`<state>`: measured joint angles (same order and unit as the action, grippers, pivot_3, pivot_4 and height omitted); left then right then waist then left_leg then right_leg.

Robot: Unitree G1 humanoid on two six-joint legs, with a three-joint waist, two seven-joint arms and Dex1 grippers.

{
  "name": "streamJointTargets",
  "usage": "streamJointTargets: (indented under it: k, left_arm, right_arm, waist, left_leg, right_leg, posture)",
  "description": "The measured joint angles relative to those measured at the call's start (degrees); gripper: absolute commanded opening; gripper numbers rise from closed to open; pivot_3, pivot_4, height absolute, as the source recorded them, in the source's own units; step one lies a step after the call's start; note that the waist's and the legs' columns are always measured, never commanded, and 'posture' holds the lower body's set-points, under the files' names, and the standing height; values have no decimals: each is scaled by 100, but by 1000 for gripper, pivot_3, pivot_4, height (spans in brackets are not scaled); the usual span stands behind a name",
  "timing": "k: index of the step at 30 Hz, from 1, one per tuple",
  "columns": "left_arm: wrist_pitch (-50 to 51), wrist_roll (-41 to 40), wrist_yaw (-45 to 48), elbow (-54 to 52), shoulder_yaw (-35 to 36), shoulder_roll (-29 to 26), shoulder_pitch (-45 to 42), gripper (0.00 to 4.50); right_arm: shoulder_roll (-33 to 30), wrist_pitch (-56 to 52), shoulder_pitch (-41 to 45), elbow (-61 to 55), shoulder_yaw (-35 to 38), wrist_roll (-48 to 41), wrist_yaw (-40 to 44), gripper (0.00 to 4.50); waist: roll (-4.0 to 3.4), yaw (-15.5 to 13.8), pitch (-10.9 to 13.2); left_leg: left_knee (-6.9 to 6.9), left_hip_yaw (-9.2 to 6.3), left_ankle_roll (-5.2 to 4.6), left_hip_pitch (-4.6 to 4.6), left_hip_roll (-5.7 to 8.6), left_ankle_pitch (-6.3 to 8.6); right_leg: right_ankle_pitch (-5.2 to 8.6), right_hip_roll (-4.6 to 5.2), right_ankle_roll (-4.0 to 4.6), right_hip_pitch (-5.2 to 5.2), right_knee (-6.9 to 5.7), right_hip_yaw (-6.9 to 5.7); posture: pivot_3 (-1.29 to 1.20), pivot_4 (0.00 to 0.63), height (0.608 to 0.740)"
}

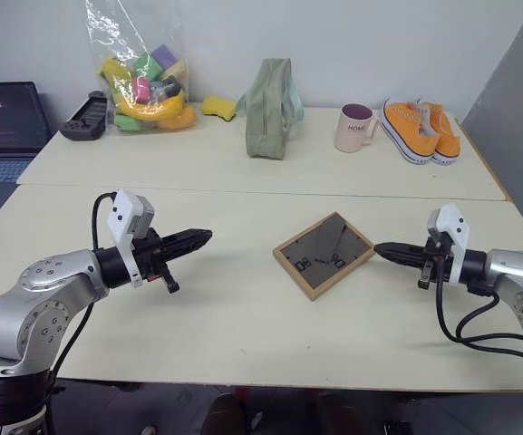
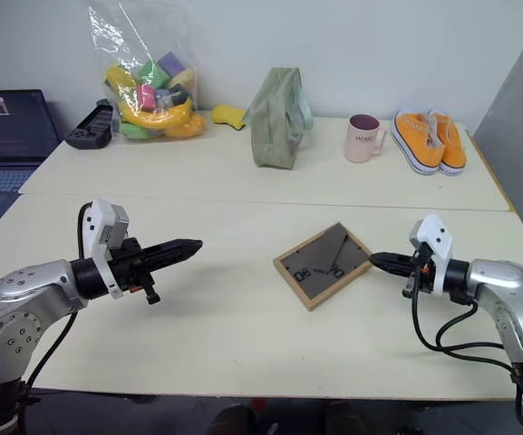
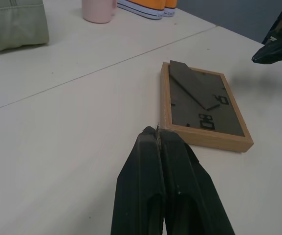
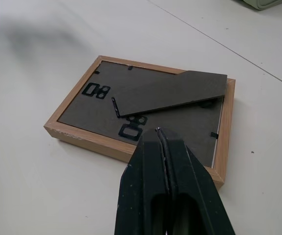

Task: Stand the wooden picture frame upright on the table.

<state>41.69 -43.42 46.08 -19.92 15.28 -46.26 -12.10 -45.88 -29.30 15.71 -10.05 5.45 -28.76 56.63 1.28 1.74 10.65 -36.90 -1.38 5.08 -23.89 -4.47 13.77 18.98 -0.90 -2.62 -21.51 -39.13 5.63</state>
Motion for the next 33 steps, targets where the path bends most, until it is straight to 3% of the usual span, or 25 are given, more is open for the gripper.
streamJointTargets:
  k: [20, 33]
  left_arm:
    - [-67, 187, 93, 88, -155, 11, -256, 37]
    - [-901, 1201, 892, 2209, -1104, 179, -1561, 37]
  right_arm:
    - [72, 14, -124, 5, 17, 48, -49, 0]
    - [401, 557, -413, 193, -223, 603, -311, 0]
  waist:
    - [0, -2, 0]
    - [0, -9, 0]
  left_leg:
    - [-6, 0, 0, 2, 0, 0]
    - [-15, -4, -7, 7, 5, -7]
  right_leg:
    - [-1, 0, -2, 4, -7, -1]
    - [-1, -2, -1, 0, -43, -5]
  posture:
    - [0, 150, 740]
    - [0, 150, 740]
